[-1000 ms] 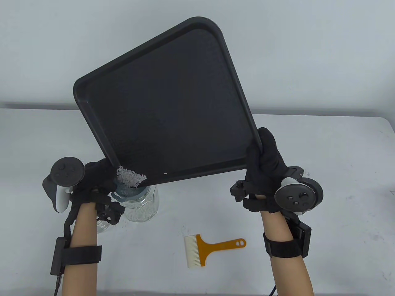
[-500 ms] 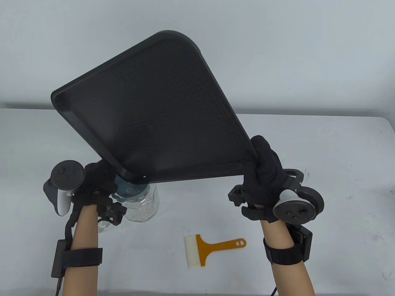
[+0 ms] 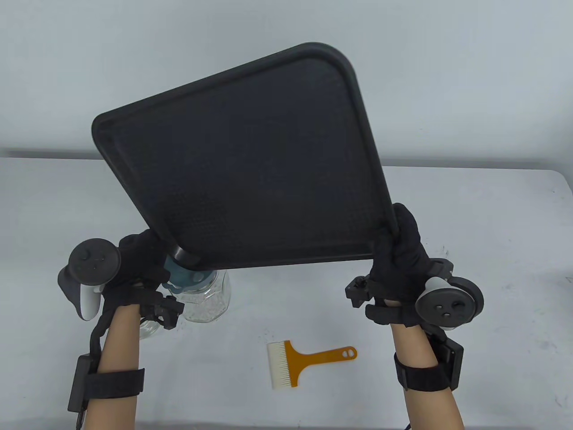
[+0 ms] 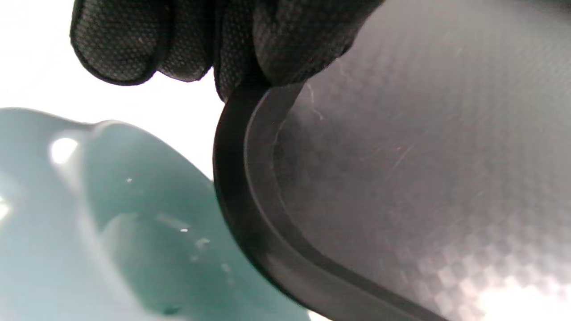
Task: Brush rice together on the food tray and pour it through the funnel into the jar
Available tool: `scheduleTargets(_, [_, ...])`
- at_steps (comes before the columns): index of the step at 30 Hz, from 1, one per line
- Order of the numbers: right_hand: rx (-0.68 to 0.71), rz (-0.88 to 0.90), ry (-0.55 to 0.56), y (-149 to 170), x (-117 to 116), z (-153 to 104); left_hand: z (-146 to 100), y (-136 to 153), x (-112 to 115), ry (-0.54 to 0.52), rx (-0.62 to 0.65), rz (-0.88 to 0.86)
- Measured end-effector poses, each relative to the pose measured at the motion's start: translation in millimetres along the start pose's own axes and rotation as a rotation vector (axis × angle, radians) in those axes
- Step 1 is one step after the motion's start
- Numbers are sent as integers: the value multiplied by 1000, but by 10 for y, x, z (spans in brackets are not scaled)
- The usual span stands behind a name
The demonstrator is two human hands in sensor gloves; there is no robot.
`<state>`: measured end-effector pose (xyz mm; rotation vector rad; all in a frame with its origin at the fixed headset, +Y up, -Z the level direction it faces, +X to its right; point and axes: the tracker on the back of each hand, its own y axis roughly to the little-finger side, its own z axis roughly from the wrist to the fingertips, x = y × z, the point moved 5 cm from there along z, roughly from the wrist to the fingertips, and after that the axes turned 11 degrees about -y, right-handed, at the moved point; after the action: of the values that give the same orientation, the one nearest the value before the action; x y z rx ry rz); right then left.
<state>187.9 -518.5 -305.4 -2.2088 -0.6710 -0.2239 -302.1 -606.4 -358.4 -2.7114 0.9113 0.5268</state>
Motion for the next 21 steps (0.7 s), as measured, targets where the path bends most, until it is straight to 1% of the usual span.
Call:
scheduleTargets(1, [-21,6,4,55,20,-25,-21,-54,-7,-4,16,-3])
scheduleTargets(2, [-85,37,16,217,79,-99,-61,-149,-15,-12,43,-9])
scheduleTargets(3, [-109,53,21,278,101,-128,-88,-207,-16,-17,60,-14])
scheduleTargets(5, [-200,111,47,517,194,-254,-164,-369,2,-17,112,-30])
scheduleTargets(8, [-338,177,95,886,358,-487,-359,-654,124,31,176,-80])
scheduleTargets(9, [-369,187,104,958,390,-538,-423,-717,175,52,191,-99])
scheduleTargets(11, [-448,224,133,1166,490,-693,-582,-824,340,102,176,-157])
scheduleTargets(12, [-468,225,140,1218,519,-735,-625,-841,410,129,162,-168])
scheduleTargets(13, [-494,223,147,1289,561,-796,-692,-858,531,183,155,-173])
scheduleTargets(14, [-518,220,155,1347,596,-849,-736,-862,610,210,150,-175])
scheduleTargets(16, [-560,209,159,1456,646,-945,-830,-833,856,270,126,-173])
scheduleTargets(20, [-659,169,133,1680,671,-1134,-922,-687,1230,304,107,-74])
scheduleTargets(21, [-679,161,124,1723,669,-1164,-938,-658,1293,314,99,-61])
